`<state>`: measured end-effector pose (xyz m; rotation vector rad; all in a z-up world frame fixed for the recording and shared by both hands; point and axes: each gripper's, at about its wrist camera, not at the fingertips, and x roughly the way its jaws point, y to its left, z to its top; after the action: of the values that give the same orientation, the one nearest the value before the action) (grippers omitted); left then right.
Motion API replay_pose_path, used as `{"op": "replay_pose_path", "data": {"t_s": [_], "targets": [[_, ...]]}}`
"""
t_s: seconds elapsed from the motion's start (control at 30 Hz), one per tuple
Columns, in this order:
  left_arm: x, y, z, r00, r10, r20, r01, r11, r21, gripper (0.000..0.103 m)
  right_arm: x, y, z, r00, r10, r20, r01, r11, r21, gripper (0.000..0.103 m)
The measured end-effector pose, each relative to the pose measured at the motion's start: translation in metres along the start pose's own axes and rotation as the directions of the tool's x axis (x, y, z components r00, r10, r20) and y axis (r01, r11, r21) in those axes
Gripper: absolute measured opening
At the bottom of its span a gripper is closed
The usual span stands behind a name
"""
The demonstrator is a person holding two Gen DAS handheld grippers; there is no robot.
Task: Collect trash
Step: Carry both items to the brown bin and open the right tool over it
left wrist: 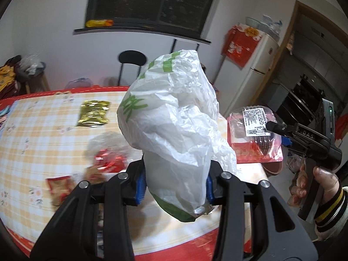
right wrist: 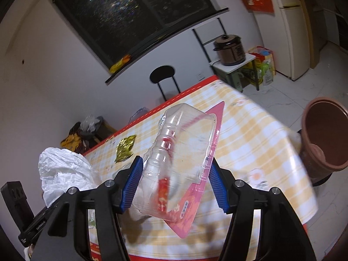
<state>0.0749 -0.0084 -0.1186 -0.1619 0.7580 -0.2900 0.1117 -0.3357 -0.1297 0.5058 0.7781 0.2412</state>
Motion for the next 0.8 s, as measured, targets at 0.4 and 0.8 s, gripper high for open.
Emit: {"op": "replay_pose_path", "data": {"t_s": [0.4, 0.8], "targets": [[0.075, -0.124, 0.008, 0.997, -0.073, -0.033, 0.075, 0.995, 0.071, 0.043, -0.048, -0.174, 0.040, 0.980, -0.196, 0.036, 0.192, 0.977, 0.096, 0.060], [0.163, -0.216, 0.021, 0.984, -0.133, -0.116, 0.144, 0.985, 0.092, 0.043, -0.055, -0.316, 0.068, 0.922, -0.385, -0.032, 0.384, 0.907, 0.173, 0.062]]}}
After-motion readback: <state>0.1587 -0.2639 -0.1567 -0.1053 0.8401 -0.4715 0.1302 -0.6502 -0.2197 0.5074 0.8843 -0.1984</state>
